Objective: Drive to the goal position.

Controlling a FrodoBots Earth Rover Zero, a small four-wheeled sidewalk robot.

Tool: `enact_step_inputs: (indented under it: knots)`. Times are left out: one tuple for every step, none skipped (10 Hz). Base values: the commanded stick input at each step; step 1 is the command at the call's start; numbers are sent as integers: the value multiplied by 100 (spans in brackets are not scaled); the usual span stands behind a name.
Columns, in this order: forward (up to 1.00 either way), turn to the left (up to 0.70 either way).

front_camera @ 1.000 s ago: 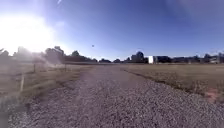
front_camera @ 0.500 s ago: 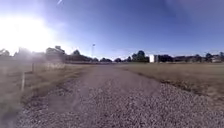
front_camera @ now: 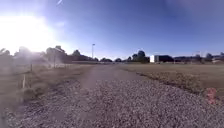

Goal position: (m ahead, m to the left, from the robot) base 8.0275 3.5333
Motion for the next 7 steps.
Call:
enact_step_inputs:
  knots:
    - [50,0]
    - [50,0]
    - [50,0]
    - [50,0]
    - [50,0]
    - [50,0]
    - [50,0]
